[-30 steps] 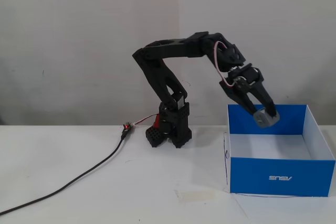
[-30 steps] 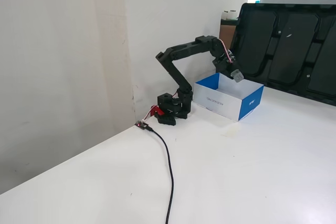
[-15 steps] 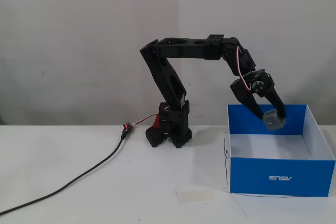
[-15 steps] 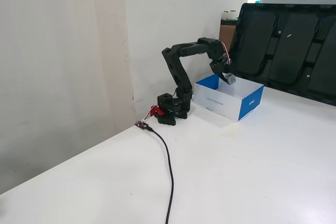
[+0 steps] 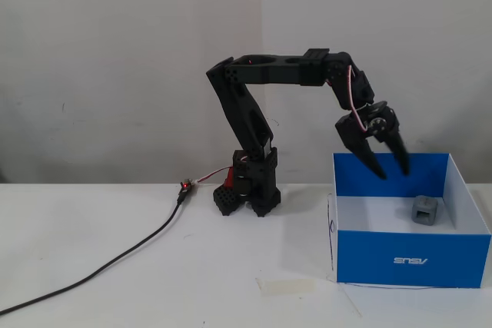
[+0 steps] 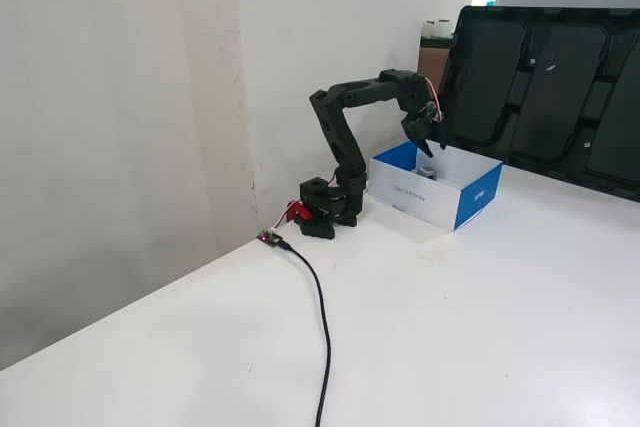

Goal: Pick the gray block and keep it in the box.

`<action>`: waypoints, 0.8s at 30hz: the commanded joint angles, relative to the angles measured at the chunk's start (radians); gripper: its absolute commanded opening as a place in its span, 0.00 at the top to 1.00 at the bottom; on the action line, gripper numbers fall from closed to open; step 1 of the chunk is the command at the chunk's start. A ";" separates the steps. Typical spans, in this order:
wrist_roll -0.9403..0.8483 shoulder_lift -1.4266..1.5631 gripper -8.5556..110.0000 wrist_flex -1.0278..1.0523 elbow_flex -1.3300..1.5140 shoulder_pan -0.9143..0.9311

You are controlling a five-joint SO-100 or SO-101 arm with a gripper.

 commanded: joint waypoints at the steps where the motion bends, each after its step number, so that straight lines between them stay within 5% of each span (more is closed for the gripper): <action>1: -0.054 0.101 0.89 0.023 -0.052 0.098; 13: -0.265 0.397 0.93 0.051 0.216 0.630; 24: -0.311 0.522 0.93 -0.161 0.538 1.121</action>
